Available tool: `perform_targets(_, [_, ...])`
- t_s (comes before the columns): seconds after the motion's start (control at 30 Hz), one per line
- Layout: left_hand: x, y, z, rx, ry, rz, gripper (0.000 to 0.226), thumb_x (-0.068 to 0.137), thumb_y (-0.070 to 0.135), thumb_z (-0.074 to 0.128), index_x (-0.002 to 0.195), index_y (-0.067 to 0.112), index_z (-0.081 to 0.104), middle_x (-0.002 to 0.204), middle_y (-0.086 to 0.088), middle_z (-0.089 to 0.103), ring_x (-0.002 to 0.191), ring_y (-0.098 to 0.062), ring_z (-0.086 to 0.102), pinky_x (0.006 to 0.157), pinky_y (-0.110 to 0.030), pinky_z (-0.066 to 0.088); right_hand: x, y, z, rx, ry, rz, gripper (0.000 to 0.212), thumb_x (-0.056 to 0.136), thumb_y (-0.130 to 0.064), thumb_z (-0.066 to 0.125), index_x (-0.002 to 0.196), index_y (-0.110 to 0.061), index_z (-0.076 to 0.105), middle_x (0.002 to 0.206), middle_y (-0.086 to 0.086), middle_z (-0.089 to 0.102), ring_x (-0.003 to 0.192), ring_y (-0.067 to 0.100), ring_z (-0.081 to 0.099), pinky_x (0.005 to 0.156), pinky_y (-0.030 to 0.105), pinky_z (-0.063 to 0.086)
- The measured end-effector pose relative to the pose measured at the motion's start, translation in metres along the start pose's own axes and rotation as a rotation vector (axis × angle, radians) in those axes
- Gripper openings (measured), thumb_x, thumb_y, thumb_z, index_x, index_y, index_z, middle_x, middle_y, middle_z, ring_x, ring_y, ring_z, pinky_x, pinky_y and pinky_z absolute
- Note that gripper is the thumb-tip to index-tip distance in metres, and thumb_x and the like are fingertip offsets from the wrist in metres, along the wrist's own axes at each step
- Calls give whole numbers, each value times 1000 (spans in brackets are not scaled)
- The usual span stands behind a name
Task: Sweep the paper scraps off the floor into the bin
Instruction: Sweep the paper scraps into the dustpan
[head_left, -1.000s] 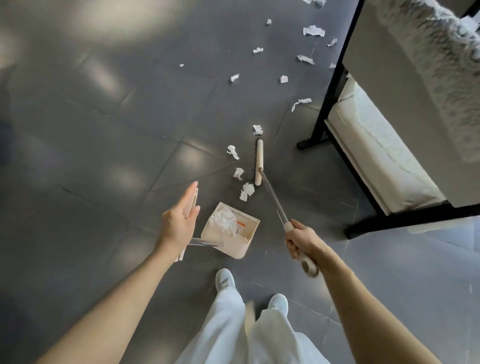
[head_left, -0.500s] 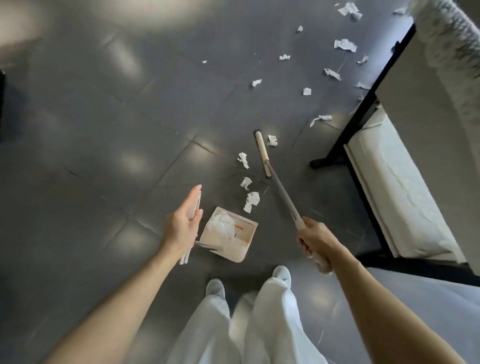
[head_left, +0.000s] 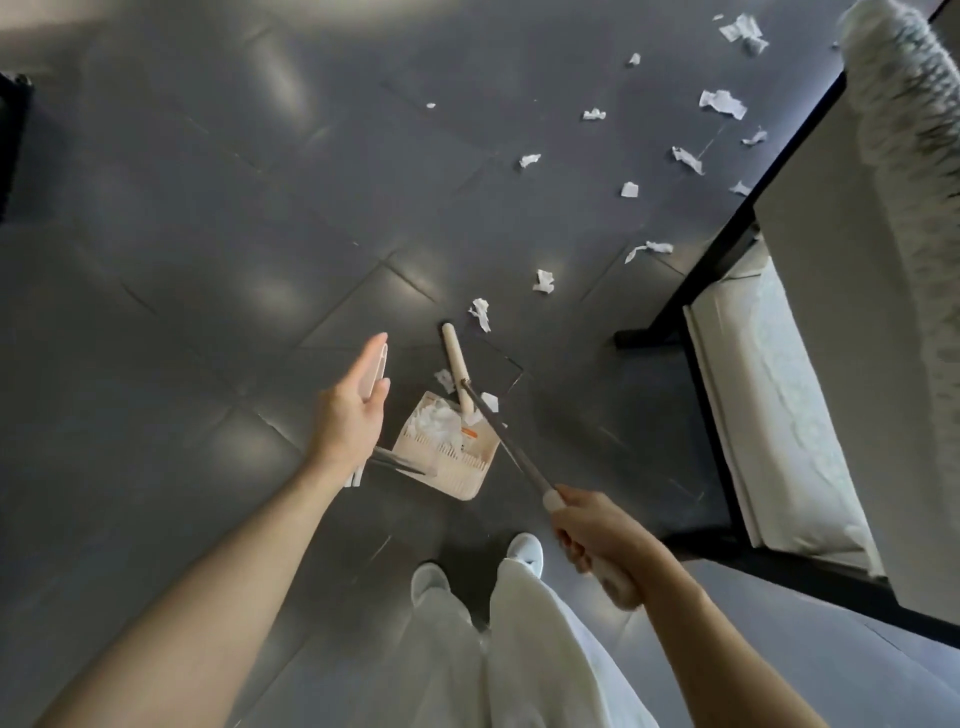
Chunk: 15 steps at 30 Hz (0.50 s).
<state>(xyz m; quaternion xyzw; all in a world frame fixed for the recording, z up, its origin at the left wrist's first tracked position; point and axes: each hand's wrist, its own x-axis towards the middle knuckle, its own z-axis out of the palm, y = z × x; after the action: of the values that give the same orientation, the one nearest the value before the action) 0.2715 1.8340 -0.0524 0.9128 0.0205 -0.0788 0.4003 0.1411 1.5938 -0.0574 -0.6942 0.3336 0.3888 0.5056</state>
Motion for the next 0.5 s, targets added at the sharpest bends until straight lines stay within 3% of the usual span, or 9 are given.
perform_targets(0.1, [-2, -4, 0, 3, 8, 48, 50, 96, 7, 51, 142, 24, 43, 133, 1, 57, 111, -26, 60, 90, -18, 37, -19, -9, -4, -12, -22, 11, 20, 91, -17, 52, 100, -7, 67, 63, 4, 57, 52, 12, 49, 52, 24, 45])
perform_targets(0.23, [-11, -17, -8, 1, 3, 59, 52, 95, 7, 51, 143, 25, 42, 134, -1, 57, 110, -28, 59, 88, -18, 38, -40, -19, -5, 62, -7, -12, 24, 91, -9, 50, 111, -12, 64, 61, 4, 51, 45, 9, 43, 43, 21, 40])
perform_targets(0.37, [-19, -30, -20, -22, -8, 78, 53, 95, 7, 51, 143, 26, 41, 138, 5, 53, 121, -19, 54, 93, -16, 35, -44, -33, -2, 3, 46, -77, 27, 88, -2, 48, 108, -14, 61, 63, 6, 49, 41, 9, 41, 39, 20, 38])
perform_targets(0.5, [-24, -40, -36, -27, 3, 53, 52, 95, 6, 50, 143, 26, 42, 137, 8, 53, 118, -15, 54, 91, -13, 34, -31, -39, 6, -101, 128, -119, 31, 82, -1, 47, 105, -16, 60, 63, 9, 49, 43, 14, 41, 38, 20, 37])
